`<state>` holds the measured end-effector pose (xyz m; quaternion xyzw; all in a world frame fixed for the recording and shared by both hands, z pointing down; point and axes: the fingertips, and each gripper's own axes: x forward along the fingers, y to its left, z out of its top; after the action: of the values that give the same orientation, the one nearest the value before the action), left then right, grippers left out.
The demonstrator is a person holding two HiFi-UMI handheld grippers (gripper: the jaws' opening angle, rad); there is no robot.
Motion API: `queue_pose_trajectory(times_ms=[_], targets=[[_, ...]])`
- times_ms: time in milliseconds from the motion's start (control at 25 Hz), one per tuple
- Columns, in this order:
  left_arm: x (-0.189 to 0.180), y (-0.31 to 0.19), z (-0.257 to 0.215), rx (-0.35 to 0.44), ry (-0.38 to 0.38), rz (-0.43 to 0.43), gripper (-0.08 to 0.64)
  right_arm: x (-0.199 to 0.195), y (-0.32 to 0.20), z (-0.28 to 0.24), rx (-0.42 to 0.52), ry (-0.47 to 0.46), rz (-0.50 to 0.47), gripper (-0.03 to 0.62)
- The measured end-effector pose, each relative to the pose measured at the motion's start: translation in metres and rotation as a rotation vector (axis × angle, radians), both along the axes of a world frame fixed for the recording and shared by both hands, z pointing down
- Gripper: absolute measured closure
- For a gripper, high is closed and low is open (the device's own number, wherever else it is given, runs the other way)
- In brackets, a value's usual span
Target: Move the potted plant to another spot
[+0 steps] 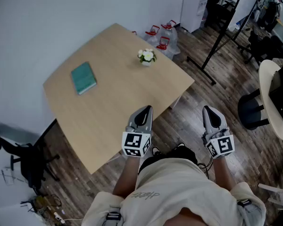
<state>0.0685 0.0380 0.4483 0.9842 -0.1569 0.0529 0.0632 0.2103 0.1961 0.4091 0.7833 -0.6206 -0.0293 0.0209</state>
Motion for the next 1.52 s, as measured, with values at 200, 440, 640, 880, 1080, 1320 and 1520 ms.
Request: queue_pose_trajectory(times_ms=[200,440,640,880,1080,1320,1520], targets=[[-0.002,-0.001,0.005,0.019,-0.038,0.012,0.541,-0.003,-0.007,0.003,-0.004,-0.019,-0.017,0.591],[-0.002,-0.007,0.006,-0.079,0.013,-0.002,0.542,0.007,-0.009,0.009,0.019,-0.040,0.051,0.591],[0.003,-0.011,0.002,-0.041,0.005,0.005,0.542,0.004,-0.018,0.006,0.019,-0.033,0.020,0.591],[-0.005,-0.018,0.010,-0.045,-0.017,-0.015,0.541,0.001,-0.028,0.004,0.017,-0.030,0.000,0.591],[-0.010,-0.019,0.014,-0.047,-0.027,-0.017,0.542,0.002,-0.032,0.004,0.048,-0.066,-0.005,0.337],[-0.012,-0.020,0.021,-0.066,-0.034,-0.012,0.541,0.000,-0.038,0.010,0.014,-0.080,0.003,0.107],[-0.006,-0.023,0.025,-0.079,-0.026,0.010,0.542,-0.006,-0.039,0.010,-0.014,-0.069,-0.007,0.106]])
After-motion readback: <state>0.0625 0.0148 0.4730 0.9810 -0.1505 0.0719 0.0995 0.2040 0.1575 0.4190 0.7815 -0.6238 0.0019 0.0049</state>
